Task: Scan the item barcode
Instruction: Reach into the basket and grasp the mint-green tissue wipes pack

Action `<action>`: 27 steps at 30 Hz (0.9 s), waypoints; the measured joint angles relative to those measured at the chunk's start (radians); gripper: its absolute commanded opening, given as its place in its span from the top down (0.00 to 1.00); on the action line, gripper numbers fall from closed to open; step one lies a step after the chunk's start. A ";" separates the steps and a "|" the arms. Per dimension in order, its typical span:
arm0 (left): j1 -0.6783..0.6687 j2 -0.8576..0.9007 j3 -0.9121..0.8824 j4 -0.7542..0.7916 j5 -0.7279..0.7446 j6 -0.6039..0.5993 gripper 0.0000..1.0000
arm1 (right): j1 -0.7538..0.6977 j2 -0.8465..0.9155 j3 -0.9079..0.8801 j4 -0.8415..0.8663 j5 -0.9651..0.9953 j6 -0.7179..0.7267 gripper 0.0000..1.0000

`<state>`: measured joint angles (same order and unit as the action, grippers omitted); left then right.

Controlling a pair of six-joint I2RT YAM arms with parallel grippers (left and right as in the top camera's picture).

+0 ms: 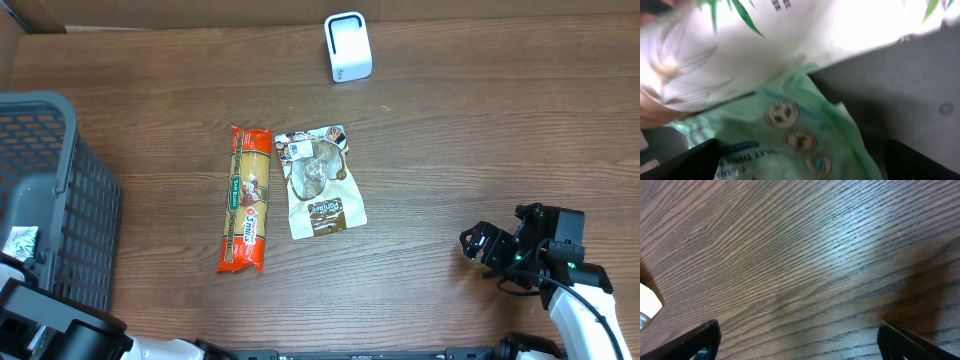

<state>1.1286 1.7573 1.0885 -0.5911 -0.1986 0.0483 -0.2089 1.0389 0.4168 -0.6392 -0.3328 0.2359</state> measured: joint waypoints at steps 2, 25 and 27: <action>0.000 0.009 0.008 0.001 -0.001 -0.016 0.29 | 0.000 0.000 0.000 -0.001 0.000 0.000 0.00; 0.001 0.078 0.374 -0.361 0.334 -0.076 0.96 | 0.000 0.000 0.000 0.000 0.000 0.000 0.00; -0.001 0.078 0.454 -0.396 0.397 -0.080 0.96 | 0.000 0.000 0.000 0.000 0.000 0.000 0.00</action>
<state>1.1275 1.8351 1.5421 -0.9867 0.1986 -0.0319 -0.2089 1.0389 0.4168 -0.6395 -0.3332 0.2356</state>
